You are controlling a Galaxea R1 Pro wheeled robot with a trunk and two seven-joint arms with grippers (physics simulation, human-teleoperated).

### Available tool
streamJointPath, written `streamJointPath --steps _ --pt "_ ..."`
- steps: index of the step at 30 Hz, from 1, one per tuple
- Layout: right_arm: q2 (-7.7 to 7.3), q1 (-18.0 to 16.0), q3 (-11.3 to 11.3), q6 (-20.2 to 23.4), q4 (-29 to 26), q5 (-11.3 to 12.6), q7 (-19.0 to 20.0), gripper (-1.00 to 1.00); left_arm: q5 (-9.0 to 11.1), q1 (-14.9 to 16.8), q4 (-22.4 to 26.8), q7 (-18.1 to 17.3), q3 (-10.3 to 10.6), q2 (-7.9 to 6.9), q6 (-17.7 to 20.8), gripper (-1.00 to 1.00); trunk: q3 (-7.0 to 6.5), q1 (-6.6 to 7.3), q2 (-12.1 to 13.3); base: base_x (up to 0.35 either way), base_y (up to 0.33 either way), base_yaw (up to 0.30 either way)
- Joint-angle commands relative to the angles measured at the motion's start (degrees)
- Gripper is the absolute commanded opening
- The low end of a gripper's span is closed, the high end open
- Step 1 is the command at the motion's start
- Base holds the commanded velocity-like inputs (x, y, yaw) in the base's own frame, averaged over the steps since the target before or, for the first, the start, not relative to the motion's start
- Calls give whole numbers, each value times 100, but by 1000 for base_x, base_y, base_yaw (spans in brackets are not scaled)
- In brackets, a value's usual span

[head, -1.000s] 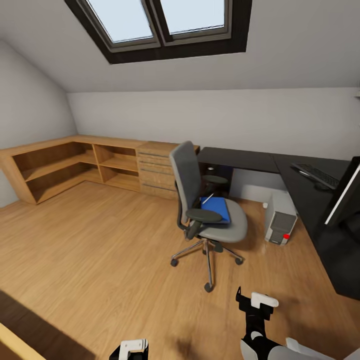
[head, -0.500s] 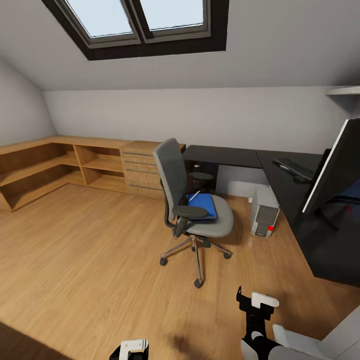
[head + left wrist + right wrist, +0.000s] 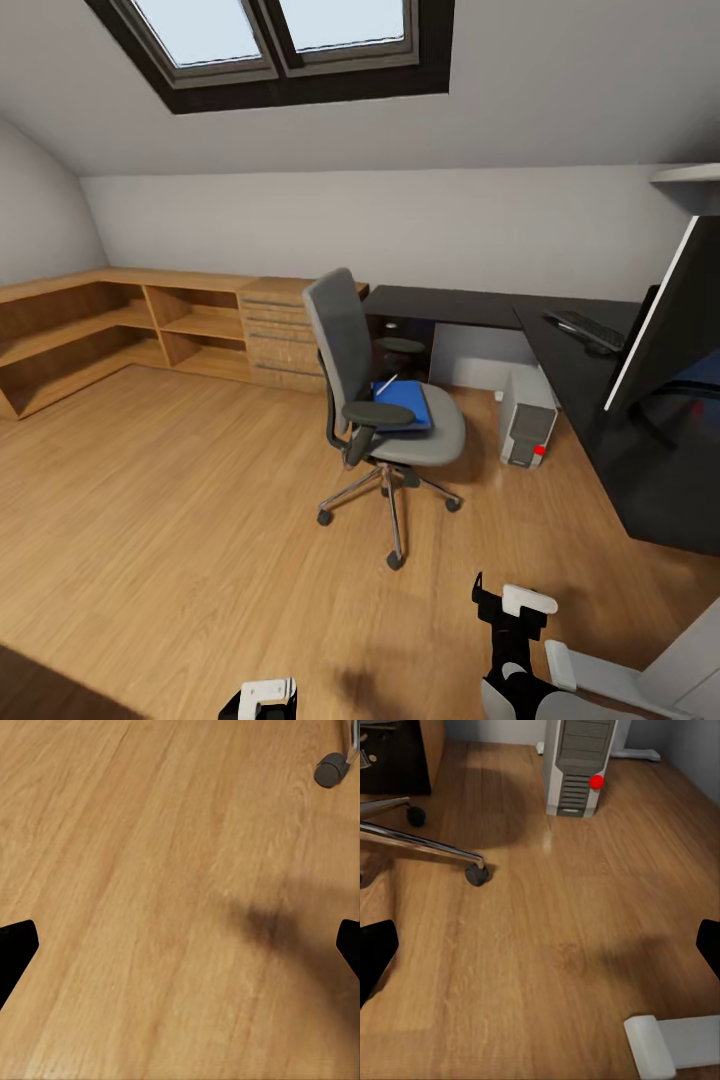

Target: In the bedroom, organize the workspace by keeping the computer under the desk, ensuring the monitor is on the desk, placing the keyboard on the desk next to the monitor, placing the mouse on the desk next to the keyboard, moving the folder from the swivel chair onto the desk next to the mouse, stacking the notebook on top of the folder with the pen on top of the notebook, and positioning the swivel chair next to the desk.

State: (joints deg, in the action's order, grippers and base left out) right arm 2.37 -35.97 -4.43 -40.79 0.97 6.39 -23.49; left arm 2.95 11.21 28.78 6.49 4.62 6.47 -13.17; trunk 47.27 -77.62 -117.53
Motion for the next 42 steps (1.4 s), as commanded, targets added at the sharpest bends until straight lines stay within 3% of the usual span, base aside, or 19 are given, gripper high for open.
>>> streamJointPath --steps 1,12,26,35,42 --pt "4 -6 -51 -27 12 55 -6 100 30 4 -4 53 48 -6 -19 100 24 -22 -44 0 0 -2" --pt "-7 26 -50 -49 10 39 -1 100 30 4 -4 54 48 -6 -19 100 221 -263 -485 0 0 0" --pt "-24 38 -56 -45 9 34 3 100 30 4 -4 24 48 -6 -19 100 221 -263 -485 0 0 0" --pt "-172 38 -57 -34 -134 25 100 100 30 4 -4 11 48 -9 -19 100 221 -263 -485 97 0 0" --pt "-492 38 -41 245 -965 72 184 100 26 4 -4 10 48 -6 -23 100 221 -263 -485 241 0 0"
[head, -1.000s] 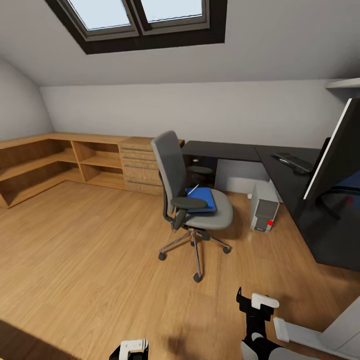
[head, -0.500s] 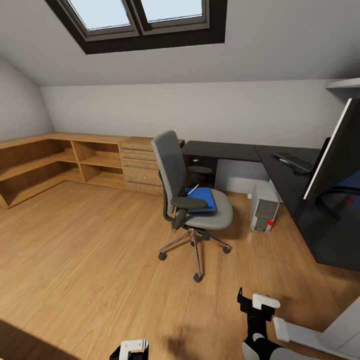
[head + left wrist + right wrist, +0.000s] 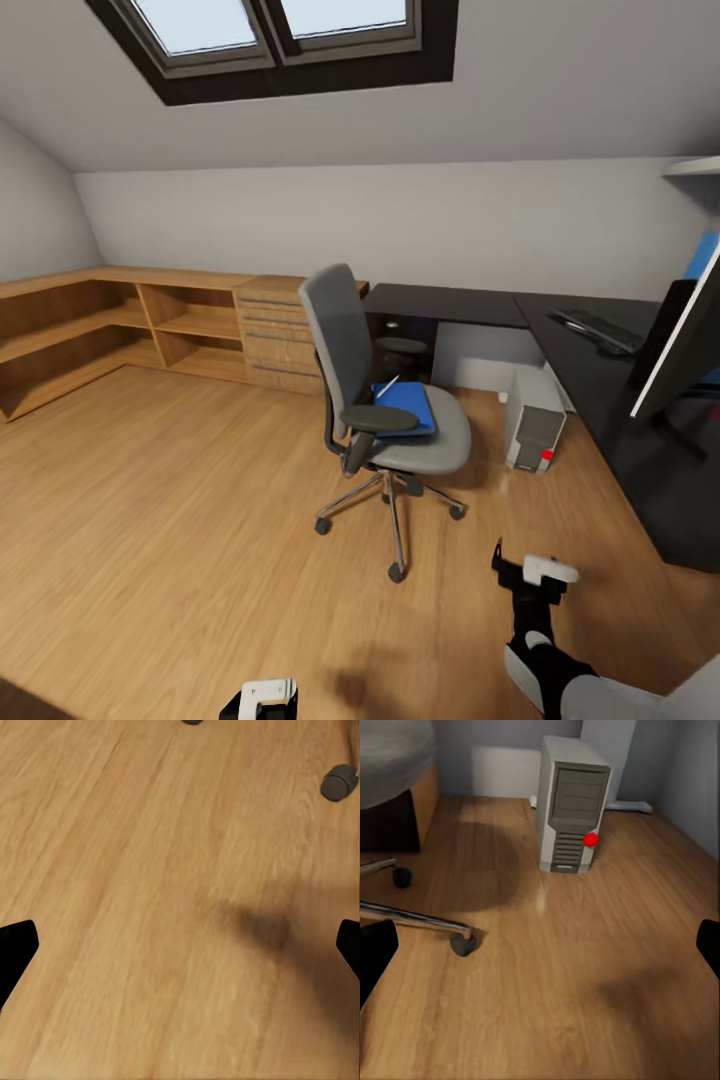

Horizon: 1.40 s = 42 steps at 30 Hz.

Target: In the bedroom, organize the workspace by keeping the computer under the desk, ensuring the monitor is on the desk, placing the keyboard on the desk next to the monitor, placing the mouse on the desk next to the keyboard, moving the folder from the swivel chair onto the desk next to the mouse, stacking the notebook on top of the folder with the pen on top of the notebook, and positioning the swivel chair next to the desk.

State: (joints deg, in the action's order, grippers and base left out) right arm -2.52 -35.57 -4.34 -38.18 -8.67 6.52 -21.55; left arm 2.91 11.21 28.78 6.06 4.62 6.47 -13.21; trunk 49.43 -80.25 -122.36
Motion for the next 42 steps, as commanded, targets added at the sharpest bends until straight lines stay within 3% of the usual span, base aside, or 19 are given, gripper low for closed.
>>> streamJointPath --steps 1,6,8,12,15,20,31,42 --pt "-42 -3 -47 66 -105 78 -4 100 29 4 -4 54 48 -5 -20 100 5 -1 -2 117 0 0" --pt "-254 -8 -42 554 -695 453 153 100 27 4 -4 53 48 -5 -23 100 5 -1 -2 54 0 0" --pt "-311 -13 -41 721 -897 776 356 100 27 4 -4 53 48 -5 -23 100 5 -1 -2 20 0 0" --pt "-358 -37 -42 962 -1048 1262 706 100 29 4 -4 53 48 -6 -22 100 5 -1 -2 9 0 0" --pt "-369 -46 -41 1079 -1090 1432 826 100 28 4 -4 53 48 -9 -23 100 5 -1 -2 11 0 0" --pt "-377 -59 -41 1174 -1156 1574 923 100 26 4 -4 53 48 -7 -23 100 5 -1 -2 107 47 0" --pt "-377 -60 -5 1185 -1259 1634 959 100 24 4 -4 50 54 -5 -24 100 5 -1 -2 93 50 0" --pt "-301 -56 315 1176 -1273 1638 959 100 20 4 -4 49 51 -5 -24 100 5 -1 -2 6 3 0"
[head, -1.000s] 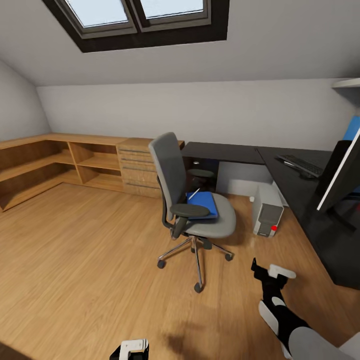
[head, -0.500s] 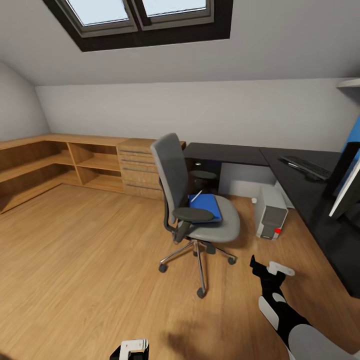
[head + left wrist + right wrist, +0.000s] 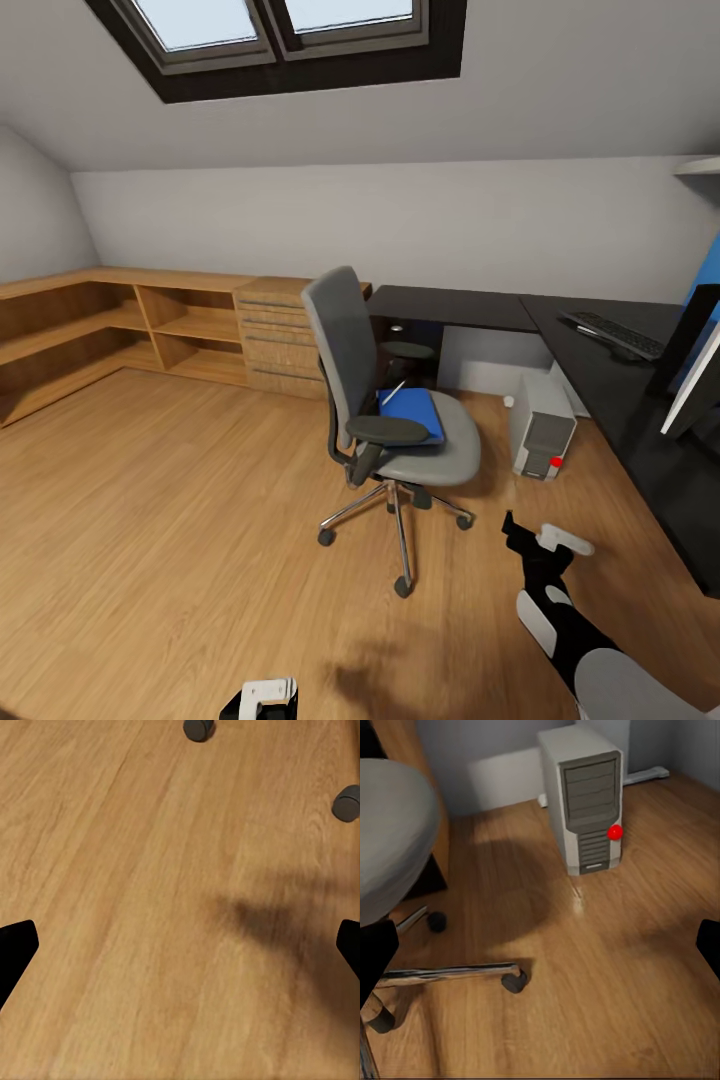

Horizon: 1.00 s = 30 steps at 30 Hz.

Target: In the bedroom, organize the workspace by keeping the computer under the desk, ensuring the monitor is on the desk, placing the keyboard on the desk next to the monitor, placing the mouse on the desk next to the keyboard, moving the folder from the swivel chair onto the desk next to the mouse, stacking the notebook on top of the folder with the pen on top of the notebook, and positioning the swivel chair next to the desk.

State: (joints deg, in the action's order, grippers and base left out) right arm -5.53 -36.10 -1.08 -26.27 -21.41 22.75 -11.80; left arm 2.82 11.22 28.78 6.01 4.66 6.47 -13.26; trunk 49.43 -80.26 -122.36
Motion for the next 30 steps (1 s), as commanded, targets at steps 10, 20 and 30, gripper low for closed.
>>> streamJointPath --steps 10,20,30 --pt "182 -2 26 -30 -6 10 -16 100 26 3 -4 54 47 -6 -19 100 5 1 -2 0 0 0" --pt "200 -2 28 -32 -12 7 -24 100 28 3 -4 55 46 -6 -19 100 5 1 -2 0 0 0" --pt "206 -2 29 -36 -4 10 -30 100 28 3 -4 57 44 -14 -19 100 5 1 -2 0 0 0"
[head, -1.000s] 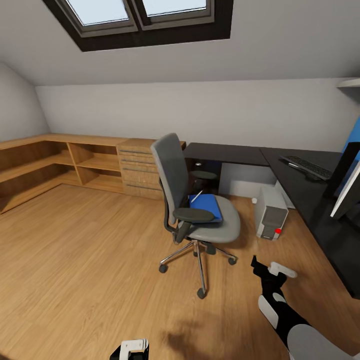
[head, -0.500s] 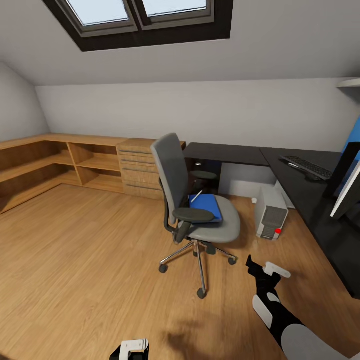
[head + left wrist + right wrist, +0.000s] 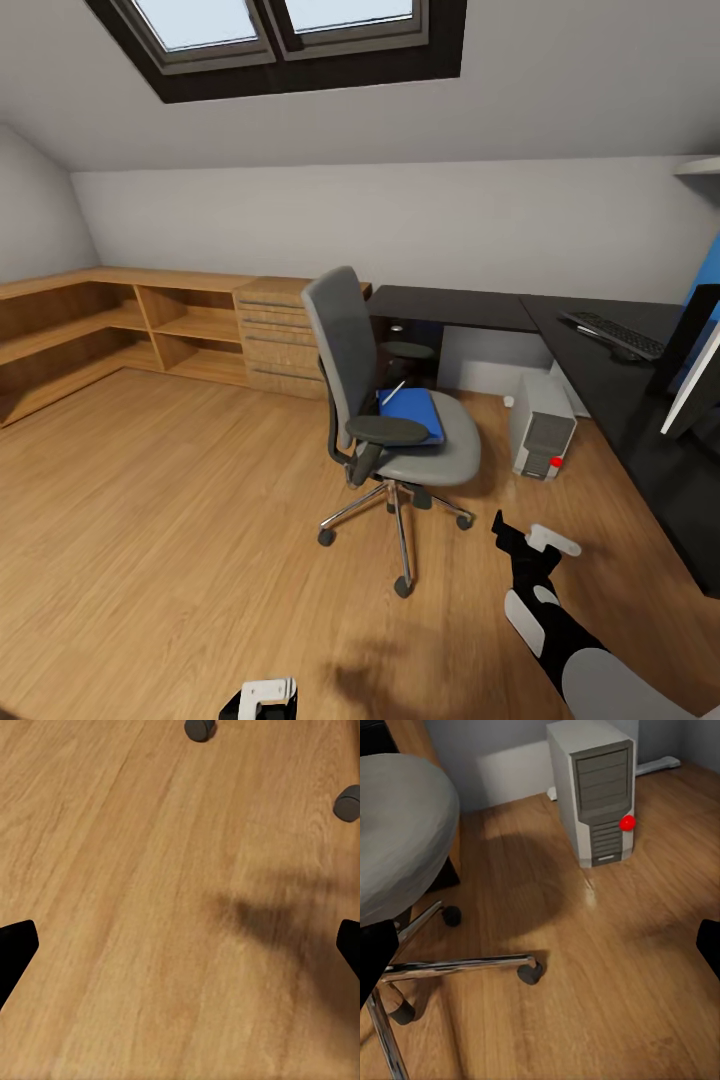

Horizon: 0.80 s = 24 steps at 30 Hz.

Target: In the bedroom, organize the workspace by keeping the computer under the desk, ensuring the monitor is on the desk, placing the keyboard on the desk next to the monitor, placing the mouse on the desk next to the keyboard, moving the folder from the swivel chair onto the desk next to the mouse, stacking the notebook on top of the folder with the pen on top of the notebook, and positioning the swivel chair next to the desk.

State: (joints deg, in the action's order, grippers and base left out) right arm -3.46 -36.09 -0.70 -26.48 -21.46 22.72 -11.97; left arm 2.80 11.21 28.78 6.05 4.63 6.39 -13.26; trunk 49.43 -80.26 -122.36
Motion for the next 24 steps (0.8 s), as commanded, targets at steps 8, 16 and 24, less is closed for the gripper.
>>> streamJointPath --steps 8,16,24 --pt "32 -3 -9 -11 10 13 -21 100 31 4 -25 51 47 -6 -19 100 0 1 -2 0 0 -71" --pt "92 -3 -2 -14 10 8 -24 100 28 4 -37 46 47 -6 -20 100 -17 1 -2 0 19 -217" --pt "99 -3 0 -15 10 7 -24 100 27 4 -39 46 47 -6 -25 100 -23 1 -2 18 202 -249"
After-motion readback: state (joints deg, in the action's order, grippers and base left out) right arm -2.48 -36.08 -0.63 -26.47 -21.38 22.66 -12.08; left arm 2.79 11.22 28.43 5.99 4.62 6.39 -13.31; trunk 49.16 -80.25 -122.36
